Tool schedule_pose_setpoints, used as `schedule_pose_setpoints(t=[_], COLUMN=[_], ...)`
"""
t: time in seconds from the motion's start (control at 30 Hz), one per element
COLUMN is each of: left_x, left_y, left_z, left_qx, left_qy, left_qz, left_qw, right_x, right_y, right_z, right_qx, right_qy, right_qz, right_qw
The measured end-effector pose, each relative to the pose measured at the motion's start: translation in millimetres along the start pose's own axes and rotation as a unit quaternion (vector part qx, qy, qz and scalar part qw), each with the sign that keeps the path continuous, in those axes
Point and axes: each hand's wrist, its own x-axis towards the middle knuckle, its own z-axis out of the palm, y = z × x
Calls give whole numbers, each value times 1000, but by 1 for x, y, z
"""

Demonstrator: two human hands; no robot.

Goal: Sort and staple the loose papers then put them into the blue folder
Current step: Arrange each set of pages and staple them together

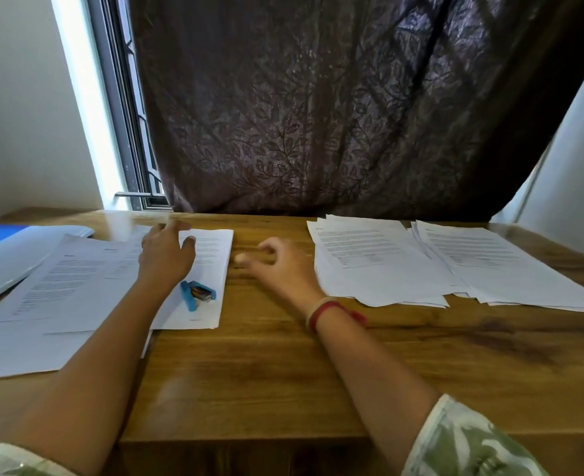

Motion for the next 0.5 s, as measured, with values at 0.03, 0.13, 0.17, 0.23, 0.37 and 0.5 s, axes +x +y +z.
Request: schedule_pose_setpoints(t=[0.03, 0.13, 0.17, 0.23, 0.37, 0.5], left_x=[-3, -18, -27, -50, -80, -79], left_y=[4, 22, 32, 58, 114, 160], left_z=[0, 4, 6, 17, 54, 95], left_qx=[-1, -31, -42, -51, -12, -86], left_qy=[12, 4, -17, -70, -195, -293], left_qz=[14, 62, 92, 159, 175, 62], left_qw=[1000, 998, 995, 984, 965, 950], right_x=[4, 9, 8, 2, 0, 2], right_y=[15, 71, 90, 119, 144, 148], right_z=[-16, -68, -85, -111, -121, -116], right_qx=[-58, -300, -353, -402, -358, -326], right_qy=[51, 117, 113, 96, 22, 22], right_qz=[9, 56, 88, 156, 234, 246], right_qw=[997, 945, 925, 897, 904, 913])
